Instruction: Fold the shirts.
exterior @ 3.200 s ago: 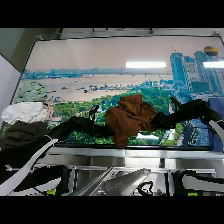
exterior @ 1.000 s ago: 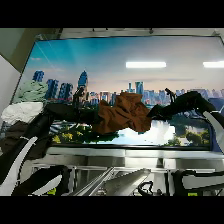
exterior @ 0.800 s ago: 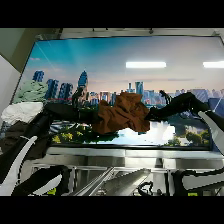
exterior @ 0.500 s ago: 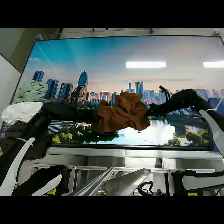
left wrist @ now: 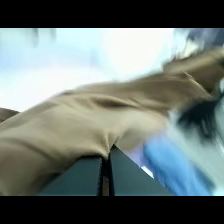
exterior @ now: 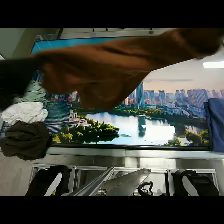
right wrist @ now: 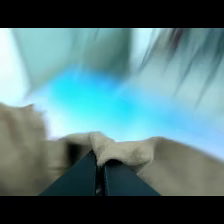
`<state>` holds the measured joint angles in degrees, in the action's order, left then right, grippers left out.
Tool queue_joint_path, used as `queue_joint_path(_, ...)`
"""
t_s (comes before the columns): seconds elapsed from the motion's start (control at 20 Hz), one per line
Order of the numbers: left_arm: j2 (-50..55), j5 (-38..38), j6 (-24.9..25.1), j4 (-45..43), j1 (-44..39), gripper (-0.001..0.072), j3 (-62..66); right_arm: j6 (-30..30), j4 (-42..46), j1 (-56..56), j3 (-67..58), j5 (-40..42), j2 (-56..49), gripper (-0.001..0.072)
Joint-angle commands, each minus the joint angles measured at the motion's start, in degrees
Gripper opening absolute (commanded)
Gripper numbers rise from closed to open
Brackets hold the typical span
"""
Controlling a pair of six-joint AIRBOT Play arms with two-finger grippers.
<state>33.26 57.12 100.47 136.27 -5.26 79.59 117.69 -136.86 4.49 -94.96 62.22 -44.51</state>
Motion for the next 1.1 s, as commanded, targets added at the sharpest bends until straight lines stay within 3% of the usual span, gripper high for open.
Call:
queue_joint_path(0.0, -6.34, 1.29, -0.24, -2.34, 7.17, 0.0015, 9.49, 0.59, 9.62, 0.42, -6.32, -8.44, 12.02, 0.0019)
queue_joint_path(0.1, -6.16, 5.07, -2.91, -3.04, 13.29, 0.0015, 8.79, -2.54, 12.59, 0.42, -6.29, -6.64, 11.72, 0.002)
queue_joint_path(0.25, -2.08, 9.62, -2.91, 3.34, 21.59, 0.0015, 1.75, -6.05, 11.15, 0.37, -5.4, 1.6, 3.91, 0.002)
queue_joint_path(0.35, 2.91, 8.92, 0.63, 5.49, 22.23, 0.0015, -4.13, -6.95, 6.88, 0.31, -1.2, 4.92, -2.93, 0.002)
queue_joint_path(0.5, 13.94, 2.54, 5.86, 4.98, 14.29, 0.0016, -11.96, -6.93, 0.48, -0.55, 10.86, 4.79, -12.92, 0.002)
queue_joint_path(0.65, 30.34, -8.46, 11.06, 4.31, 1.42, 0.0016, -17.55, -6.47, 0.31, -4.94, 23.71, -1.49, -22.86, 0.002)
queue_joint_path(0.8, 50.01, -16.24, 14.25, 4.24, -5.68, 0.0016, -16.09, -6.49, 0.31, -7.96, 30.03, -8.35, -33.94, 0.0019)
queue_joint_path(1.05, 71.91, -1.25, 11.63, 4.76, -2.93, 0.0017, 5.92, -6.51, 0.09, -7.04, 28.83, -10.51, -46.18, 0.0019)
